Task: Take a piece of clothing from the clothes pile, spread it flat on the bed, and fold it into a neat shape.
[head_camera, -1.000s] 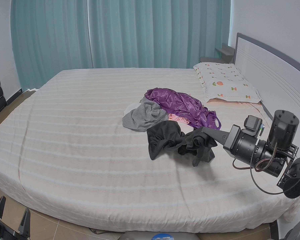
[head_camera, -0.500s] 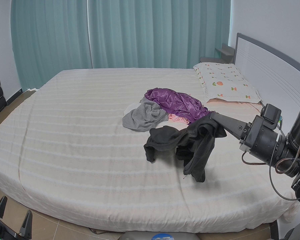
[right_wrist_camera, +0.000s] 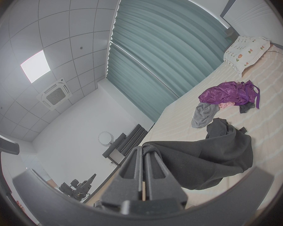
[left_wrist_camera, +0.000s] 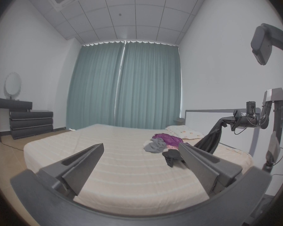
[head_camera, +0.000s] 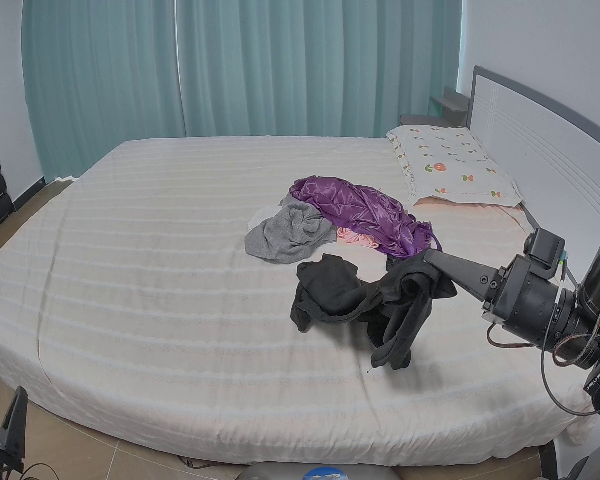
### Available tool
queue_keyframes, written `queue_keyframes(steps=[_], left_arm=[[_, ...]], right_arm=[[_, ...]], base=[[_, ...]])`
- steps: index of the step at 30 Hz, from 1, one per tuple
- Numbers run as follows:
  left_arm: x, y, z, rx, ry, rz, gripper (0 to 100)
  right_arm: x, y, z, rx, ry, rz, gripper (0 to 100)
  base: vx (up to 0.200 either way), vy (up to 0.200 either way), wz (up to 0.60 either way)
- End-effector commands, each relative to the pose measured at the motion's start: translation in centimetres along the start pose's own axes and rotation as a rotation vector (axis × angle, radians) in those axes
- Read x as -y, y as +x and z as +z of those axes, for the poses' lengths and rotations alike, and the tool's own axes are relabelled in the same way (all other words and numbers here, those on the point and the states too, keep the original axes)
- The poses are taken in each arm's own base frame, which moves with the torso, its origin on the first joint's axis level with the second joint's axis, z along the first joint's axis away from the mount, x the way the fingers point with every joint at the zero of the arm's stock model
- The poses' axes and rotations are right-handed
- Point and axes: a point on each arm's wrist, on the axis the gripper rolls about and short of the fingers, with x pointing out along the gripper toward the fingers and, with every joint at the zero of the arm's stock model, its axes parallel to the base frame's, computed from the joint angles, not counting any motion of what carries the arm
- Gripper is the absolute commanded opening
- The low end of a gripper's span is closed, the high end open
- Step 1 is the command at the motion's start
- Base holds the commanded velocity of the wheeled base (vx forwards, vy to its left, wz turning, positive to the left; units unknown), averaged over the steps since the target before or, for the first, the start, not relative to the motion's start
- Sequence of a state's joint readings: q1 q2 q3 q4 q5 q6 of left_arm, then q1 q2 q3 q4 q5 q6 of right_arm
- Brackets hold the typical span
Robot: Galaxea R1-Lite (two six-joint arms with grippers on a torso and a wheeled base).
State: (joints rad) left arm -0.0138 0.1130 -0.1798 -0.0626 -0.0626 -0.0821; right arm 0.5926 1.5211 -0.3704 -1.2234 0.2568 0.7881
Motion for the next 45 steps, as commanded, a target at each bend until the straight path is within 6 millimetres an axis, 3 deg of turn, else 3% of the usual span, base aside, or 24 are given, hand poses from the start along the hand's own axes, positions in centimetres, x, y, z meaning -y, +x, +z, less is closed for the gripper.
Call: queue_keyframes(steps=[1,7,11,13,14,20,22,26,27,28,29,30,34,38,45], left_arm=[[0.0,3.8,0.0,-0.277,-0.054,-0.102,100],[0.1,7.1,-0.8,-0.497,-0.102,-0.205,100],[0.6,11.3,-2.4,-0.697,-0.134,-0.297,100],[0.8,12.1,-2.7,-0.726,-0.135,-0.313,100],[1.3,13.7,-3.6,-0.768,-0.132,-0.349,100],[3.0,17.4,-6.4,-0.88,-0.112,-0.427,100],[4.2,19.2,-8.5,-0.923,-0.099,-0.466,100],[6.2,22.3,-12.3,-0.932,-0.06,-0.489,100],[6.2,22.3,-12.3,-0.932,-0.06,-0.489,100],[7.4,23.9,-13.9,-0.898,-0.05,-0.482,100],[7.4,23.9,-13.9,-0.898,-0.05,-0.482,100],[8.7,25.1,-15.3,-0.871,-0.067,-0.472,100],[12.5,26.7,-17.8,-0.853,-0.118,-0.502,100],[15.2,28.9,-20.4,-0.793,-0.079,-0.447,100],[17.2,31.8,-23.9,-0.751,-0.072,-0.409,100]], right_arm=[[0.2,0.1,-0.2,-0.009,0.003,-0.006,0],[0.2,0.2,-0.2,-0.01,0.004,-0.007,0],[0.2,0.5,-0.1,-0.006,0.002,-0.003,0],[0.1,0.5,0.0,-0.002,-0.001,0.001,0],[-0.3,0.5,0.1,0.001,-0.002,0.015,0],[-1.0,1.3,0.4,0.01,-0.018,0.047,0],[-1.2,1.6,0.7,0.024,-0.022,0.059,0],[-1.8,1.7,1.3,0.047,-0.042,0.079,0],[-1.8,1.7,1.3,0.047,-0.042,0.079,0],[-2.3,1.6,1.9,0.074,-0.055,0.099,0],[-2.3,1.6,1.9,0.074,-0.055,0.099,0],[-2.8,1.4,2.2,0.079,-0.059,0.111,0],[-3.2,1.4,1.9,0.071,-0.092,0.126,0],[-3.8,1.0,2.3,0.095,-0.109,0.149,0],[-4.2,0.9,2.0,0.085,-0.105,0.163,0]], base=[[0.0,0.0,0.0],[0.0,0.0,0.0],[0.0,0.0,0.0],[0.0,0.0,0.0],[0.0,0.0,0.0],[0.0,0.0,0.0],[0.0,0.0,0.0],[0.0,0.0,0.0],[0.0,0.0,0.0],[0.0,0.0,0.0],[0.0,0.0,0.0],[0.0,0.0,0.0],[0.0,0.0,0.0],[0.0,0.0,0.0],[0.0,0.0,0.0]])
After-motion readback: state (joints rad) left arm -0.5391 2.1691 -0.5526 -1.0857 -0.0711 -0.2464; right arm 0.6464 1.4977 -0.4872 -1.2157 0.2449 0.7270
